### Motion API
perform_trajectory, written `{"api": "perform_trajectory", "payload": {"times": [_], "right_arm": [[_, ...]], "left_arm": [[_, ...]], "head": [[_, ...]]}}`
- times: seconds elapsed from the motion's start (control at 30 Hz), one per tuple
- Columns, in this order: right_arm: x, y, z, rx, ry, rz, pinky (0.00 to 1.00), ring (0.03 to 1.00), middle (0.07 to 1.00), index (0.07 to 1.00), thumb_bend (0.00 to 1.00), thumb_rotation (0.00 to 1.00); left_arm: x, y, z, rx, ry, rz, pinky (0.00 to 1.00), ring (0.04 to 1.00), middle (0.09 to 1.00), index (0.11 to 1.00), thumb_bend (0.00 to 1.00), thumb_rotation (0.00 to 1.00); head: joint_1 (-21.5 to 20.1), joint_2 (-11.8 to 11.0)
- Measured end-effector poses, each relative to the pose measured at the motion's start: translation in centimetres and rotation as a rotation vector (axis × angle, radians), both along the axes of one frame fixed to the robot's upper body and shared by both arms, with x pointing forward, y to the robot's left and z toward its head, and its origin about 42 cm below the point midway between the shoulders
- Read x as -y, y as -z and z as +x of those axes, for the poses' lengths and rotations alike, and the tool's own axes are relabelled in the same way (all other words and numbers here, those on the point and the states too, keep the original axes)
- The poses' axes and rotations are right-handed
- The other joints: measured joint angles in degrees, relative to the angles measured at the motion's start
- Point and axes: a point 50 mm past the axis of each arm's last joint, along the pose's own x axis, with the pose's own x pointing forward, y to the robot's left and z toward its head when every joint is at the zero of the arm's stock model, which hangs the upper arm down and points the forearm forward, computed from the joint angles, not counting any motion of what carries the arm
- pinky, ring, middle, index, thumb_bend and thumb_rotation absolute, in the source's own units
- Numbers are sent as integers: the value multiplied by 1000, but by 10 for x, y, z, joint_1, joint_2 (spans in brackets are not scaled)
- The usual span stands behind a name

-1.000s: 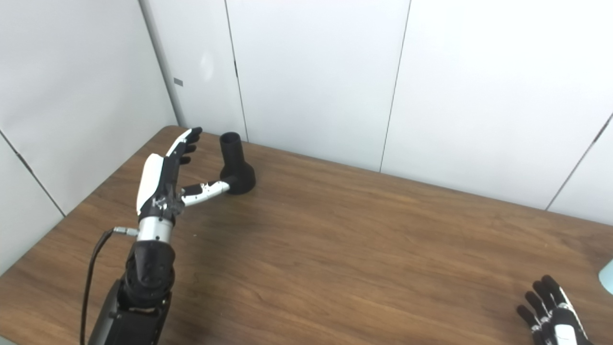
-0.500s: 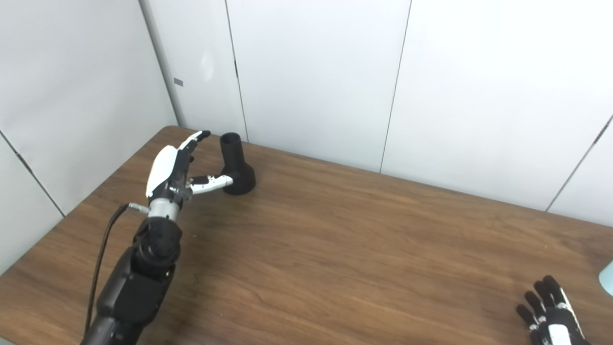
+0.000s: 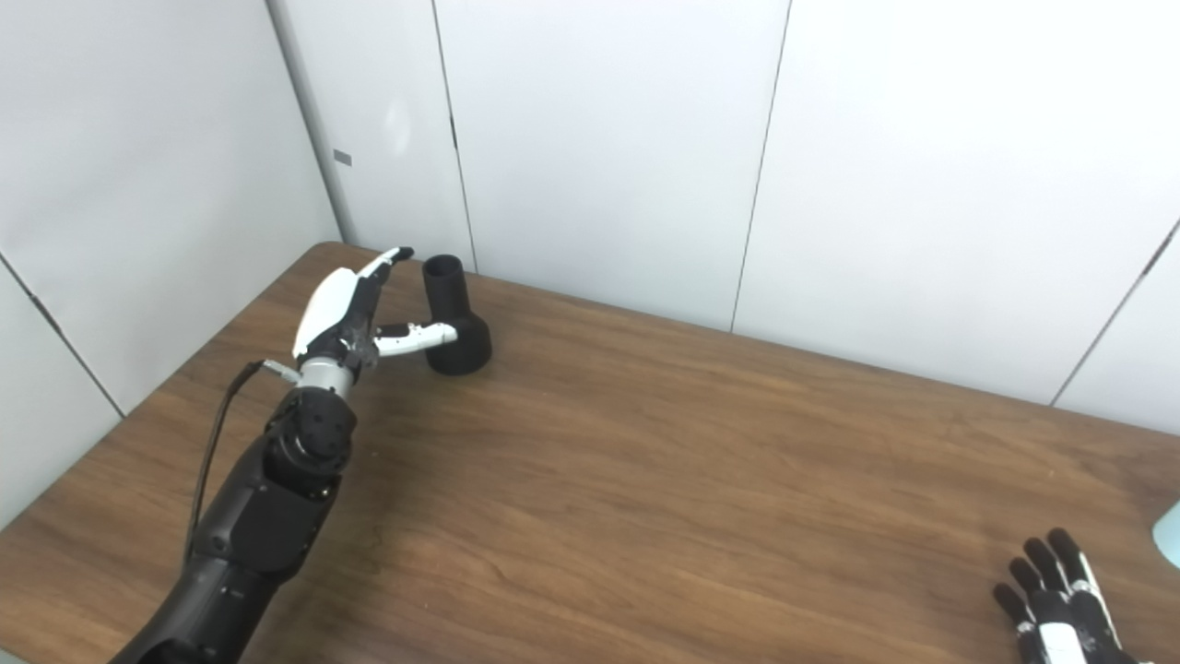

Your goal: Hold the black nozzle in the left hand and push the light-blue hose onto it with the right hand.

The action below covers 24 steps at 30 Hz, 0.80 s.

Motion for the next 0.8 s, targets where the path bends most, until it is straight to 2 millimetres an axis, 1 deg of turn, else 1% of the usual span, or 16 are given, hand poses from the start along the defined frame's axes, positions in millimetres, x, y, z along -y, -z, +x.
{"api": "perform_trajectory", "payload": {"times": [0.07, 0.1, 0.17, 0.2, 0.27, 0.3, 0.33, 0.4, 0.47, 0.57, 0.6, 0.7, 0.8], "right_arm": [[-1, 0, 0, 1, -3, -12, 967, 986, 965, 987, 674, 646], [-1, 0, 0, 3, -3, -15, 969, 989, 967, 989, 673, 646], [-1, -1, 0, 5, -2, -28, 942, 982, 963, 993, 669, 649], [-1, -1, 0, 6, -3, -38, 955, 984, 963, 995, 667, 643], [-2, -1, 0, 8, 0, -65, 935, 969, 949, 990, 682, 633], [-3, -2, 0, 9, 0, -72, 945, 976, 953, 993, 675, 608], [-3, -2, 0, 10, -1, -70, 950, 978, 960, 997, 662, 560], [-2, -2, 0, 11, -2, -50, 949, 976, 961, 995, 662, 520], [-1, -2, 0, 10, -1, -45, 930, 967, 954, 990, 664, 521], [-1, -2, 0, 10, 4, -60, 910, 955, 943, 980, 676, 541], [-1, -2, 0, 10, 6, -66, 909, 955, 943, 980, 676, 542], [-1, -2, 0, 10, 9, -71, 884, 948, 936, 971, 675, 531], [0, -2, 0, 10, 16, -78, 864, 938, 934, 973, 680, 540]], "left_arm": [[2, 1, 3, -18, 5, 24, 976, 997, 975, 921, 1000, 526], [3, 0, 5, -23, 8, 33, 964, 991, 969, 919, 1000, 525], [6, -1, 9, -35, 5, 54, 911, 970, 952, 911, 1000, 528], [7, -1, 11, -43, 1, 61, 899, 965, 947, 910, 1000, 532], [8, 1, 15, -66, -6, 78, 893, 957, 936, 902, 1000, 547], [8, 1, 15, -75, -6, 81, 904, 958, 935, 892, 1000, 544], [10, 2, 15, -83, -4, 84, 929, 956, 928, 871, 1000, 532], [11, 4, 16, -100, -7, 91, 948, 952, 920, 856, 1000, 520], [13, 6, 16, -113, -4, 110, 942, 943, 910, 852, 1000, 512], [13, 11, 19, -141, -6, 113, 868, 904, 885, 859, 1000, 499], [11, 14, 20, -155, -12, 109, 860, 901, 883, 861, 1000, 498], [10, 17, 22, -182, -10, 99, 886, 922, 907, 863, 1000, 478], [11, 16, 25, -186, -11, 80, 920, 950, 924, 868, 997, 460]], "head": [[0, 1], [-1, 1], [-2, 0], [-2, 1], [-3, 1], [-3, 1], [-4, 2], [-4, 3], [-4, 3], [-4, 3], [-5, 4], [-6, 5], [-5, 6]]}}
